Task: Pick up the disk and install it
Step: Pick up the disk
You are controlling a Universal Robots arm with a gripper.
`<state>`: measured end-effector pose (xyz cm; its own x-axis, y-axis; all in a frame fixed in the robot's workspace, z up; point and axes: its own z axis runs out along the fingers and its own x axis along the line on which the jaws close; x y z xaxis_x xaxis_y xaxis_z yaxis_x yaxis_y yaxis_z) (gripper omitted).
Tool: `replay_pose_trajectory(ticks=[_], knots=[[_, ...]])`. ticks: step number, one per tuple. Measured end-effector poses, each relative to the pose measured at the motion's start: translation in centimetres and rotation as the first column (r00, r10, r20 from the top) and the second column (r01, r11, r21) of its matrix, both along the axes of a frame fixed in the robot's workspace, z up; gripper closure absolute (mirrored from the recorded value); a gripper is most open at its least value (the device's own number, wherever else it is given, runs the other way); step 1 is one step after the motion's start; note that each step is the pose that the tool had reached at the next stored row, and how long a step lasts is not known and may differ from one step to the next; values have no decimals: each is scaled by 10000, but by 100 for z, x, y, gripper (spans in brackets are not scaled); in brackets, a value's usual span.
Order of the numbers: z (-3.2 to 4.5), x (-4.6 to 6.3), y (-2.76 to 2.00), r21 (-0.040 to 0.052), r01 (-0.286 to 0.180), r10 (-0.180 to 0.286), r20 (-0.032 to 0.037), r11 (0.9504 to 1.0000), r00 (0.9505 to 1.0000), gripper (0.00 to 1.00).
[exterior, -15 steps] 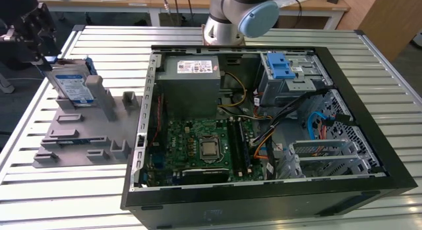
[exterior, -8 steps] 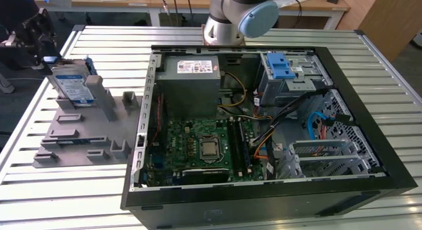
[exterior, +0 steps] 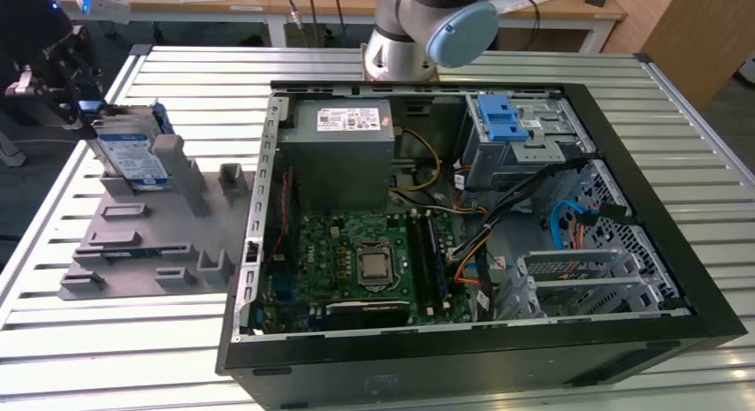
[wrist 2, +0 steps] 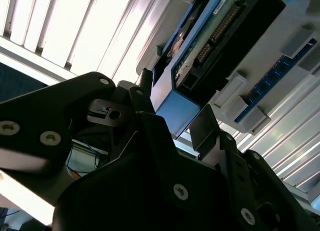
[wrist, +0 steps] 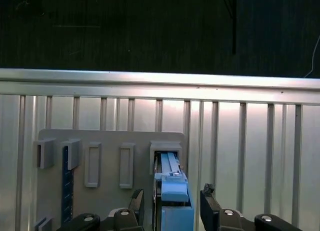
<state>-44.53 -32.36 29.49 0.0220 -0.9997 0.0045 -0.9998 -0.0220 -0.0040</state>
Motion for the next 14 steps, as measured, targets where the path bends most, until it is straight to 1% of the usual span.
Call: replay_pose_trajectory(ticks=[4,9,10,14], knots=[[-34,-2,-5,-1,5,-5,-1,10000,10000,44],[-48,-2,-6,-1,4,-4,-2,10000,10000,45],[-50,-2,-6,-1,4,-4,-2,10000,10000,52],[-53,-2,-6,-1,4,-4,-1,10000,10000,53]])
